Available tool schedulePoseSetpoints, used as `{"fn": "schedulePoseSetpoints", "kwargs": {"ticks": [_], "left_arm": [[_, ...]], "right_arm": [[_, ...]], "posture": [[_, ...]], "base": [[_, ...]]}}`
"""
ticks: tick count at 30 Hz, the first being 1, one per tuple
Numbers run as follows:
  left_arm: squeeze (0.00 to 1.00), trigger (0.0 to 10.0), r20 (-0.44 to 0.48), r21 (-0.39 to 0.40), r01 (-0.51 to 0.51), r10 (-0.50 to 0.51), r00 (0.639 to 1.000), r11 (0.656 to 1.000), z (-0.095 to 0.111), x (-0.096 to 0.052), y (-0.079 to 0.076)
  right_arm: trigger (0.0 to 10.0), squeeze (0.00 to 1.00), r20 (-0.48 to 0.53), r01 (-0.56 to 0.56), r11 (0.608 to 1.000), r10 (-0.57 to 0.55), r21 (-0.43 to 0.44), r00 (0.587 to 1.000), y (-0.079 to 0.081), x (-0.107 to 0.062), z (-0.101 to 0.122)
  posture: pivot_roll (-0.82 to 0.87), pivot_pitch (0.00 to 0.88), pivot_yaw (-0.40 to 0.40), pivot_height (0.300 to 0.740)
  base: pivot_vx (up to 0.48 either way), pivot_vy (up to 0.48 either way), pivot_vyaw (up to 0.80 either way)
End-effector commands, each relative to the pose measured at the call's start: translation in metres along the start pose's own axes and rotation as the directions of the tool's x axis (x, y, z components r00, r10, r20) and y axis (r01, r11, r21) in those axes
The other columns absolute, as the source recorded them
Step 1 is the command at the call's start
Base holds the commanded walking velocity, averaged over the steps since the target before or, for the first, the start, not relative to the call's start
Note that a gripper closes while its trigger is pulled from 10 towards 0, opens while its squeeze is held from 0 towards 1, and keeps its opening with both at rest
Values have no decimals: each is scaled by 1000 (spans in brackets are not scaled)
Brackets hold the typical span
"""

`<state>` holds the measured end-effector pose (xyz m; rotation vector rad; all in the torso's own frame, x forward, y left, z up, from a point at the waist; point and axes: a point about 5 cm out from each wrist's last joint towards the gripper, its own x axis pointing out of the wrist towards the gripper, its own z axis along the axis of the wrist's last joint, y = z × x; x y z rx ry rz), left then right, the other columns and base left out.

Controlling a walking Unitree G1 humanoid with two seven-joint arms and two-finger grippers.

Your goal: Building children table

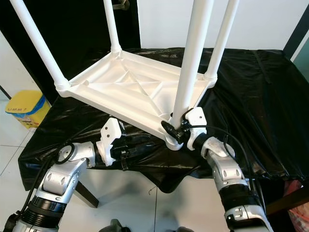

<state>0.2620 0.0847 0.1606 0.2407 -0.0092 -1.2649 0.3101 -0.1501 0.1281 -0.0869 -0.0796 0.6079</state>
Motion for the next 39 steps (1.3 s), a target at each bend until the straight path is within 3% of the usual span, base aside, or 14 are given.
{"fn": "schedulePoseSetpoints", "kwargs": {"ticks": [1, 10, 11, 13, 14, 25, 26, 28, 29, 33, 34, 35, 36, 39], "left_arm": [[0, 10000, -14, 5, -167, 167, 986, 986, -3, -1, 9], [0, 10000, -9, -12, -171, 171, 985, 985, -4, -2, 9], [494, 10000, -16, -38, -162, 161, 987, 986, -6, -1, 8], [494, 10000, -16, -38, -162, 161, 987, 986, -6, -1, 8], [1000, 10000, -9, -68, -149, 149, 989, 986, -7, -2, 8], [1000, 10000, -23, -69, -124, 123, 992, 990, -8, -3, 5], [859, 10000, -28, -50, -133, 132, 991, 990, -8, -3, 6], [859, 10000, -28, -50, -133, 132, 991, 990, -8, -3, 6], [0, 10000, -31, -32, -140, 139, 990, 990, -8, -3, 8], [0, 10000, -29, -10, -149, 149, 988, 989, -6, -2, 11], [0, 10000, -25, 6, -159, 159, 987, 987, -5, -2, 13], [0, 10000, -25, 6, -159, 159, 987, 987, -5, -2, 13], [0, 10000, -19, 19, -168, 169, 985, 986, -3, -1, 15], [0, 10000, -11, 33, -183, 184, 983, 982, -1, -2, 17]], "right_arm": [[10000, 0, -35, 136, 991, -137, -8, 990, -9, -10, -7], [10000, 0, -39, 250, 968, -250, 1, 967, -1, -14, -11], [10000, 0, -38, 318, 948, -317, 10, 948, 5, -18, -13], [10000, 0, -38, 318, 948, -317, 10, 948, 5, -18, -13], [10000, 0, -43, 395, 918, -393, 30, 918, 12, -23, -17], [10000, 0, -61, 555, 829, -551, 73, 832, 30, -32, -22], [10000, 0, -60, 555, 828, -552, 78, 832, 35, -32, -22], [10000, 0, -60, 555, 828, -552, 78, 832, 35, -32, -22], [10000, 0, -54, 554, 828, -552, 83, 832, 39, -31, -21], [10000, 0, -32, 554, 829, -553, 77, 833, 43, -30, -16], [10000, 333, -17, 545, 835, -545, 81, 838, 43, -29, -13], [10000, 333, -17, 545, 835, -545, 81, 838, 43, -29, -13], [10000, 1000, 3, 532, 842, -534, 85, 845, 41, -28, -10], [10000, 1000, 41, 474, 875, -479, 97, 877, 37, -29, -4]], "posture": [[-97, 0, 4, 740], [-101, 0, 3, 740], [-106, 2, 3, 740], [-106, 2, 3, 740], [-108, 2, 1, 740], [-109, 2, 6, 740], [-114, 1, 8, 740], [-114, 1, 8, 740], [-115, 0, 9, 740], [-119, 0, 11, 740], [-120, 0, 11, 740], [-120, 0, 11, 740], [-120, 0, 10, 740], [-119, 0, 5, 740]], "base": [[0, 0, 0], [0, 0, 0], [0, 0, 0], [0, 0, 0], [0, 0, 0], [0, 0, 0], [0, 0, 0], [0, 0, 0], [0, 0, 0], [0, 0, 0], [0, 0, 0], [0, 0, 0], [0, 0, 0], [0, 0, 0]]}}
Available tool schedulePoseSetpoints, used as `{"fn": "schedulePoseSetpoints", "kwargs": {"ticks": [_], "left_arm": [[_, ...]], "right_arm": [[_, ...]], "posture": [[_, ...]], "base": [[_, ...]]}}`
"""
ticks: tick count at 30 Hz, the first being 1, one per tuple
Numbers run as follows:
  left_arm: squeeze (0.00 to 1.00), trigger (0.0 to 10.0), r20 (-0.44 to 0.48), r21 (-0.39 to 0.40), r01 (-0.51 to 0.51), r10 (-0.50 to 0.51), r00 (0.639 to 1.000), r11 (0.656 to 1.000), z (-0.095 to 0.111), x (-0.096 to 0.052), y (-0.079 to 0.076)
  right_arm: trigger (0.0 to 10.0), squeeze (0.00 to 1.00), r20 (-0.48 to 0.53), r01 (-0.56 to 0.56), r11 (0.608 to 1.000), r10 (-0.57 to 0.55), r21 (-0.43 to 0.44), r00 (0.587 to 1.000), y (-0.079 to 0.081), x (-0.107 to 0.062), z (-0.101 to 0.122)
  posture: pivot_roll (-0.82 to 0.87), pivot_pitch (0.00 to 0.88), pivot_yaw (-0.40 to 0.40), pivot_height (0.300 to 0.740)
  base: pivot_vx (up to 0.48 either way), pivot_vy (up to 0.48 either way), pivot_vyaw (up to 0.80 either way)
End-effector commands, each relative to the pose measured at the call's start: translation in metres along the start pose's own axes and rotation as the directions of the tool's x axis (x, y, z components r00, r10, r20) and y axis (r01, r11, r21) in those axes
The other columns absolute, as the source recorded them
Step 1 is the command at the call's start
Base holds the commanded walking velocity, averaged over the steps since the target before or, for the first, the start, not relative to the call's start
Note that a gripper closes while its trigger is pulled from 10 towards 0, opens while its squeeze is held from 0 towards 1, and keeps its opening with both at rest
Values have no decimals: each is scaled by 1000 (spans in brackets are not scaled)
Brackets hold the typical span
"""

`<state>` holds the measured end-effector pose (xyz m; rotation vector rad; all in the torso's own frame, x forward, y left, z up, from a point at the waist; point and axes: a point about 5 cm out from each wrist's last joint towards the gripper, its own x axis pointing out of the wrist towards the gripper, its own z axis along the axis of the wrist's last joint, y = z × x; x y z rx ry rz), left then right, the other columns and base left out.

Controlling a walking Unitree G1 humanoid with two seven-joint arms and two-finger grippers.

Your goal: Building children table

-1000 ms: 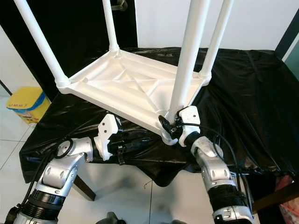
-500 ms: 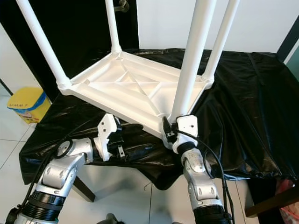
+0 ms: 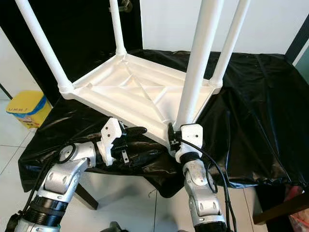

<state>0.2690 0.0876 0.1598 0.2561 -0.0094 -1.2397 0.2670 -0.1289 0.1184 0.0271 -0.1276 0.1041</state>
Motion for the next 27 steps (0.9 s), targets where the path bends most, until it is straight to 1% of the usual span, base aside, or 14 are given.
{"fn": "schedulePoseSetpoints", "kwargs": {"ticks": [1, 4, 5, 6, 11, 16, 17, 19, 21, 22, 23, 24, 25, 27], "left_arm": [[0, 10000, -1, 21, -160, 160, 987, 987, 1, -1, 10], [0, 10000, 10, 17, -169, 168, 986, 986, 3, -1, 10], [0, 10000, 13, 17, -171, 171, 985, 985, 4, -1, 10], [0, 10000, 14, 15, -174, 174, 985, 985, 4, -1, 10], [0, 10000, 14, 16, -175, 175, 984, 984, 4, -3, 9], [0, 10000, 9, -14, -145, 145, 989, 989, 3, -7, 8], [0, 10000, 9, -14, -145, 145, 989, 989, 3, -7, 8], [0, 10000, 7, -7, -151, 151, 989, 989, 4, -8, 11], [0, 10000, 7, -7, -151, 151, 989, 989, 4, -8, 11], [0, 10000, 9, -3, -156, 156, 988, 988, 4, -8, 13], [0, 10000, 9, -3, -156, 156, 988, 988, 4, -8, 13], [0, 10000, 11, -3, -158, 158, 987, 987, 5, -8, 14], [0, 10000, 14, 1, -160, 160, 987, 987, 7, -8, 15], [0, 10000, 16, 4, -160, 160, 987, 987, 7, -8, 15]], "right_arm": [[10000, 1000, 5, -12, 1000, 12, 9, 1000, -7, -2, 1], [10000, 1000, 32, -147, 989, 147, 6, 989, -17, 2, 10], [10000, 612, 33, -183, 983, 183, 7, 983, -22, 4, 12], [10000, 0, 34, -233, 972, 233, -2, 972, -26, 6, 15], [10000, 0, 19, -324, 946, 324, -18, 946, -33, 9, 20], [10000, 0, -111, -552, 830, 543, -80, 832, -43, 23, 16], [10000, 0, -111, -552, 830, 543, -80, 832, -43, 23, 16], [10000, 0, -140, -602, 793, 588, -90, 796, -43, 29, 14], [10000, 0, -140, -602, 793, 588, -90, 796, -43, 29, 14], [10000, 0, -157, -624, 776, 607, -91, 779, -43, 33, 11], [10000, 0, -157, -624, 776, 607, -91, 779, -43, 33, 11], [5961, 0, -177, -646, 758, 627, -91, 759, -42, 37, 8], [863, 0, -193, -665, 742, 644, -78, 741, -41, 40, 5], [863, 0, -202, -675, 734, 653, -68, 730, -40, 41, 3]], "posture": [[-119, 0, 5, 740], [-117, 0, -2, 740], [-117, 0, -2, 740], [-114, 0, -4, 740], [-112, 0, -1, 740], [-107, 0, -5, 740], [-107, 0, -5, 740], [-101, 0, -8, 740], [-101, 0, -8, 740], [-98, 0, -10, 740], [-98, 0, -10, 740], [-91, 0, -13, 740], [-86, 0, -15, 740], [-86, 0, -15, 740]], "base": [[0, 0, 0], [0, 0, 0], [0, 0, 0], [0, 0, 0], [0, 0, 0], [0, 0, 0], [0, 0, 0], [0, 0, 0], [0, 0, 0], [0, 0, 0], [0, 0, 0], [0, 0, 0], [0, 0, 0], [0, 0, 0]]}}
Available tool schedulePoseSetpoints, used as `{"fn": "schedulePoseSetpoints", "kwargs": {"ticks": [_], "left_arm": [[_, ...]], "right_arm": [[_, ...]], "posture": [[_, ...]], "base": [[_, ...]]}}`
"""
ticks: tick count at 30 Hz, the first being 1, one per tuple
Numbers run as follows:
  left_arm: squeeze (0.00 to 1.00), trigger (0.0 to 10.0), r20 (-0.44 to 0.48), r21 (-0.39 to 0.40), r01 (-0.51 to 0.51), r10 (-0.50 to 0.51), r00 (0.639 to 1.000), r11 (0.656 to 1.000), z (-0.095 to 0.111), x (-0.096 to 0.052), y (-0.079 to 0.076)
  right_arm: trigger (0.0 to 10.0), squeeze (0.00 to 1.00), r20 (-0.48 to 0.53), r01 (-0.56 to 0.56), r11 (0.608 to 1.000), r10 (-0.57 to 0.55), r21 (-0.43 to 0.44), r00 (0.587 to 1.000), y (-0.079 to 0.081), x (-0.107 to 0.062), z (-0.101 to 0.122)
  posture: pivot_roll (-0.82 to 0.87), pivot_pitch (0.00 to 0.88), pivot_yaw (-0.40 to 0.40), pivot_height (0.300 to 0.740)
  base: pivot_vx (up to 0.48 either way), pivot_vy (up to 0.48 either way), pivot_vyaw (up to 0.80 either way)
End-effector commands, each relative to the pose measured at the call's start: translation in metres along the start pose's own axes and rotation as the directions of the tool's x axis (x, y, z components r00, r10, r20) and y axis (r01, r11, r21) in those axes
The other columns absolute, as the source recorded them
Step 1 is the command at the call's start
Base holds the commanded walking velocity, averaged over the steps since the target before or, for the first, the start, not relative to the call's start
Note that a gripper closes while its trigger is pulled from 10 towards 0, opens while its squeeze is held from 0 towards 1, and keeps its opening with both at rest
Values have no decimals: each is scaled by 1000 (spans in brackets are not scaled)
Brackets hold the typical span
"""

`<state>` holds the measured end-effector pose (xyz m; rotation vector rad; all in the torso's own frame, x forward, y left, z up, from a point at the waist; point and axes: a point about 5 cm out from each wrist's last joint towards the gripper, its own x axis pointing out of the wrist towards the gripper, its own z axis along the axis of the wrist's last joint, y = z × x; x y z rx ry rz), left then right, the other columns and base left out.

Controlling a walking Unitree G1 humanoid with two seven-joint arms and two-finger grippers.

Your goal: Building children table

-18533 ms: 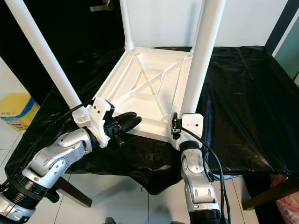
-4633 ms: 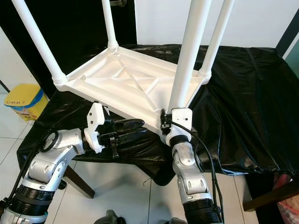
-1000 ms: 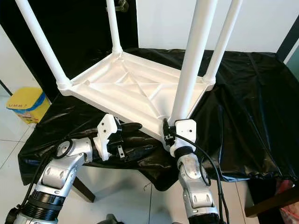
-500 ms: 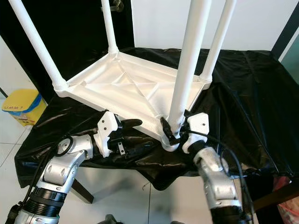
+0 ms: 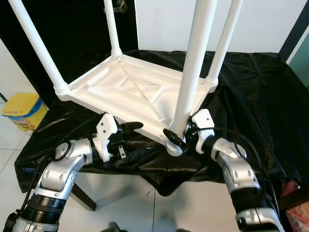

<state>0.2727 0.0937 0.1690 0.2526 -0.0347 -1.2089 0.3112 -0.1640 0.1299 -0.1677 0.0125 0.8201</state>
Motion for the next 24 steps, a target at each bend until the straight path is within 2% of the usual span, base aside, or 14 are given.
{"fn": "schedulePoseSetpoints", "kwargs": {"ticks": [1, 14, 15, 20, 22, 24], "left_arm": [[0, 10000, -1, -3, -130, 130, 992, 992, 1, -2, 9], [0, 10000, 9, -11, -141, 141, 990, 990, 3, -4, 10], [0, 10000, 5, -14, -140, 140, 990, 990, 2, -5, 9], [0, 10000, 4, -26, -153, 153, 988, 988, 1, -7, 11], [0, 10000, 10, -37, -155, 155, 988, 987, 1, -5, 10], [0, 10000, 11, -36, -122, 122, 992, 992, 1, -1, 4]], "right_arm": [[0, 0, -21, -19, 1000, 19, 7, 1000, 0, 2, -5], [0, 0, -40, -26, 999, 27, 23, 999, -2, -3, -11], [10000, 0, -37, -9, 999, 11, 39, 999, -1, -3, -12], [10000, 0, -27, 25, 999, -23, 44, 999, 3, -4, -15], [10000, 0, -24, 147, 989, -146, 25, 989, 3, -4, -17], [10000, 0, -30, 271, 962, -270, 16, 962, 3, -4, -19]], "posture": [[-80, 0, -18, 740], [-83, 0, -13, 740], [-90, 0, -10, 740], [-96, 0, -2, 740], [-94, 8, 2, 740], [-97, 10, 1, 740]], "base": [[0, 0, 0], [0, 0, 0], [0, 0, 0], [0, 0, 0], [0, 0, 0], [0, 0, 0]]}}
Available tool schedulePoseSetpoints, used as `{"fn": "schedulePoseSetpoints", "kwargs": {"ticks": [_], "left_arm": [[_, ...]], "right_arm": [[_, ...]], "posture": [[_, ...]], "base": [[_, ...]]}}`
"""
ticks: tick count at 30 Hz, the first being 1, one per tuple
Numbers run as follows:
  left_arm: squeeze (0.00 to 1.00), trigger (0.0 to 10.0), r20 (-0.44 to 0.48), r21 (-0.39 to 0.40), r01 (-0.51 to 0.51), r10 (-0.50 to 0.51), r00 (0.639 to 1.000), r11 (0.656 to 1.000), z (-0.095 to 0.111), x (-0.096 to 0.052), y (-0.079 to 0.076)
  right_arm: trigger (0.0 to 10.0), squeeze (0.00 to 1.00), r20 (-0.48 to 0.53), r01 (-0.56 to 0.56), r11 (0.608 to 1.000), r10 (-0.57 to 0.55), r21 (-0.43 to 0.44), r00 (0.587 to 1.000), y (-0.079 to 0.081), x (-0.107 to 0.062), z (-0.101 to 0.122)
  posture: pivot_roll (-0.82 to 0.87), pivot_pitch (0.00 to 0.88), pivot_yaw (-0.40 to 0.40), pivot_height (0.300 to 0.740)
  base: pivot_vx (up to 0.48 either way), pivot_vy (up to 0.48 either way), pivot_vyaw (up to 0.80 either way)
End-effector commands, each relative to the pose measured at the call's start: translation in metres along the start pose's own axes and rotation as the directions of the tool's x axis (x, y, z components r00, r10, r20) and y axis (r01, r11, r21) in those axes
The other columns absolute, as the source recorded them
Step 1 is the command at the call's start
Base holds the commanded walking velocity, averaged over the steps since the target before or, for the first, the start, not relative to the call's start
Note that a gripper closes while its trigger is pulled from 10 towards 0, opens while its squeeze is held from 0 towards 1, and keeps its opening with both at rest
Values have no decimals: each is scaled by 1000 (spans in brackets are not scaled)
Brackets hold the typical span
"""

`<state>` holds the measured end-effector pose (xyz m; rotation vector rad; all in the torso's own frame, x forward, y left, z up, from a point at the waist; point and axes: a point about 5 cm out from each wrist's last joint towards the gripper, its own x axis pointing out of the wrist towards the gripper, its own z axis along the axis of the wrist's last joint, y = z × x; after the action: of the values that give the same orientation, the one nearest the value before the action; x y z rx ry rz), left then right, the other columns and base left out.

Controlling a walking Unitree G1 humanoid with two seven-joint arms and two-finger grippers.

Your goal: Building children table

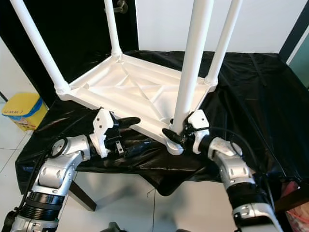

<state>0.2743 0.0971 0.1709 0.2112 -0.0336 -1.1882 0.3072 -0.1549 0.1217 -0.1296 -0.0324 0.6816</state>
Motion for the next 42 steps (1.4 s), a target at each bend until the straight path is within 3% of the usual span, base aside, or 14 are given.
{"fn": "schedulePoseSetpoints", "kwargs": {"ticks": [1, 13, 15, 17, 19, 21, 27, 37, 38, 39, 40, 42], "left_arm": [[0, 10000, -3, -1, -99, 99, 995, 995, 0, 2, 1], [0, 10000, -14, -14, -87, 86, 996, 996, -5, 5, -3], [0, 10000, -7, -21, -91, 91, 996, 996, -5, 6, -5], [0, 10000, -7, -21, -91, 91, 996, 996, -5, 6, -5], [0, 10000, -5, -28, -94, 94, 996, 995, -5, 6, -7], [0, 10000, -6, -30, -95, 95, 996, 995, -5, 5, -8], [0, 10000, -10, -33, -92, 92, 996, 995, -6, 4, -10], [0, 10000, -25, -25, -76, 76, 997, 997, -5, -1, -9], [0, 10000, -21, -28, -75, 74, 997, 997, -5, -1, -9], [0, 10000, -21, -28, -75, 74, 997, 997, -5, -1, -9], [0, 10000, 4, -41, -75, 75, 997, 996, -2, 1, -10], [0, 10000, 4, -41, -75, 75, 997, 996, -2, 1, -10]], "right_arm": [[10000, 0, -69, 132, 991, -133, -13, 989, -9, -8, -12], [10000, 0, -62, 360, 931, -357, 58, 932, 14, -6, -14], [10000, 0, -91, 474, 878, -468, 63, 879, 22, -7, -19], [10000, 0, -91, 474, 878, -468, 63, 879, 22, -7, -19], [10000, 0, -98, 562, 824, -555, 66, 826, 32, -9, -19], [10000, 0, -102, 582, 810, -574, 73, 812, 38, -9, -20], [10000, 0, -110, 597, 798, -588, 82, 801, 44, -9, -19], [10000, 27, -79, 562, 824, -558, 69, 826, 46, -14, -14], [10000, 596, -76, 560, 826, -555, 67, 828, 44, -15, -13], [10000, 596, -76, 560, 826, -555, 67, 828, 44, -15, -13], [10000, 1000, -63, 548, 833, -544, 82, 837, 40, -16, -10], [10000, 1000, -63, 548, 833, -544, 82, 837, 40, -16, -10]], "posture": [[-97, 10, 1, 740], [-112, 10, -17, 740], [-102, 16, -26, 740], [-102, 16, -26, 740], [-98, 21, -24, 740], [-96, 25, -23, 740], [-96, 30, -18, 740], [-90, 18, -22, 740], [-92, 17, -22, 740], [-92, 17, -22, 740], [-94, 17, -21, 740], [-94, 17, -21, 740]], "base": [[0, 0, 0], [0, 0, 0], [0, 0, 0], [0, 0, 0], [0, 0, 0], [0, 0, 0], [0, 0, 0], [0, 0, 0], [0, 0, 0], [0, 0, 0], [0, 0, 0], [0, 0, 0]]}}
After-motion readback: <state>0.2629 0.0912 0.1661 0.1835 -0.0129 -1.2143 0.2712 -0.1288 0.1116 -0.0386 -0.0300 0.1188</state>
